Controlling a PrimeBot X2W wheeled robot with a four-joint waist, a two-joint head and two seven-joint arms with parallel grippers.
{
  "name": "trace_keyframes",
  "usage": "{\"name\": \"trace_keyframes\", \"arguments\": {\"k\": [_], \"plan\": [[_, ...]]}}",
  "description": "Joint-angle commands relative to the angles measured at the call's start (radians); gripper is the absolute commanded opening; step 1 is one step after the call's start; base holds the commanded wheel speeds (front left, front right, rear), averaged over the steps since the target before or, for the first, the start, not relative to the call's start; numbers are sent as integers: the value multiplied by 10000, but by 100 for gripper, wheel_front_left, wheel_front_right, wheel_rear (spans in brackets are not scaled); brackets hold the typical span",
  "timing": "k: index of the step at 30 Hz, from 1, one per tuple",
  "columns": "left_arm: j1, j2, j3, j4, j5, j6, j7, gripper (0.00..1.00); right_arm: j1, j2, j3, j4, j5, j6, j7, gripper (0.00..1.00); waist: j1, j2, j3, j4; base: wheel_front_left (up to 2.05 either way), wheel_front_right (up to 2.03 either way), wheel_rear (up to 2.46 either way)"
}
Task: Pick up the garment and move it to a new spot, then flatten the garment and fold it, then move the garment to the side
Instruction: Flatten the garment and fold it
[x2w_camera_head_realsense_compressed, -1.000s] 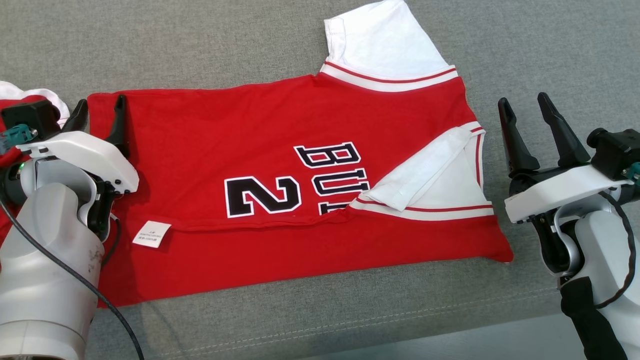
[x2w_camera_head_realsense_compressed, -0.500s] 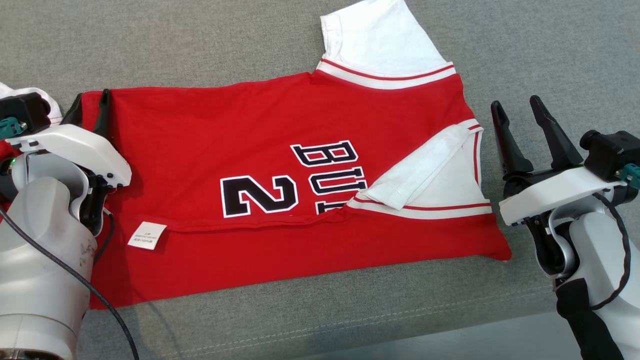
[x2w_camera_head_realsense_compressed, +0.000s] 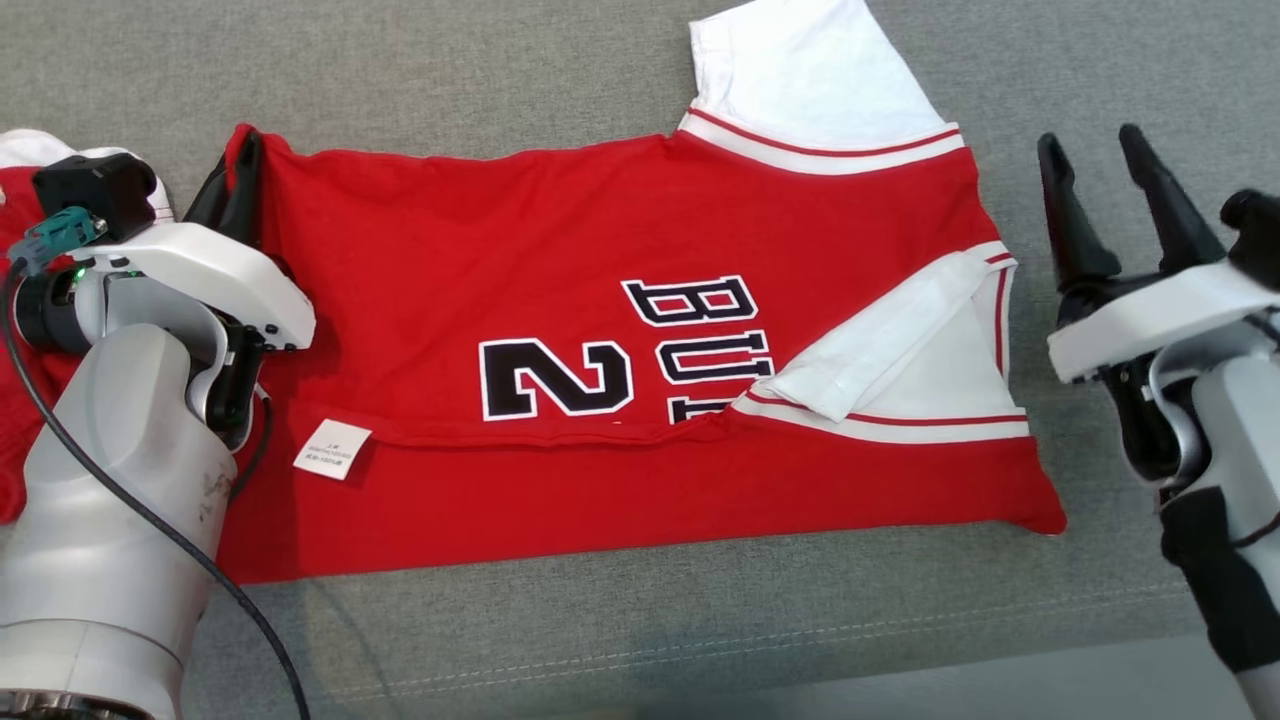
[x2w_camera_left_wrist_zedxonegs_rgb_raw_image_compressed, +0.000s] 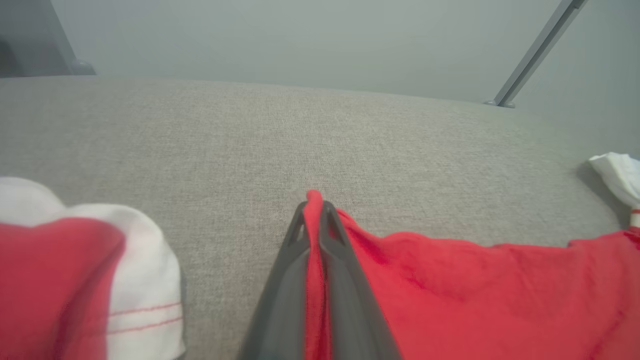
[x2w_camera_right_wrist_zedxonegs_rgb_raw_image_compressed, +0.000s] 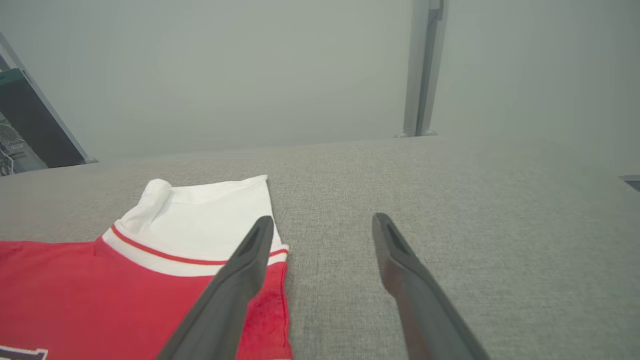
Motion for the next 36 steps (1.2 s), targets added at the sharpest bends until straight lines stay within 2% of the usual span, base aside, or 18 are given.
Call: {"name": "trace_keyframes", "arguments": {"k": [1, 8, 12, 28, 31, 34, 35, 36], "plan": [[25, 342, 181, -251, -82, -70, -91, 0, -183, -128, 156, -116, 103, -29, -9, 100, -1, 0, 86, 113, 0, 0, 0], [173, 3, 141, -1281, 54, -71, -133, 0, -1991, -560, 710, 837, 357, -29, 735, 100, -1, 0, 401, 687, 0, 0, 0], [326, -319, 100, -2008, 258, -71, -135, 0, -3274, -759, 1175, 1782, 671, -29, 1223, 100, -1, 0, 745, 1205, 0, 0, 0], [267, -860, -295, -3011, 405, -71, -137, 0, -5021, -955, 2514, 3455, 1444, -29, 1687, 100, -1, 0, 1598, 2112, 0, 0, 0], [231, -880, -316, -3093, 406, -71, -137, 0, -5307, -963, 2772, 3719, 1530, -29, 1815, 96, -1, 0, 1700, 2177, 0, 0, 0], [196, -900, -318, -3145, 398, -71, -137, 0, -5565, -937, 2990, 3975, 1612, -29, 1950, 87, -1, 0, 1795, 2209, 0, 0, 0], [186, -904, -319, -3158, 393, -71, -137, 0, -5630, -920, 3049, 4039, 1669, -29, 1980, 83, -1, 0, 1826, 2213, 0, 0, 0], [180, -903, -325, -3166, 392, -71, -137, 0, -5682, -904, 3121, 4101, 1728, -29, 2049, 73, -1, 0, 1851, 2214, 0, 0, 0]]}}
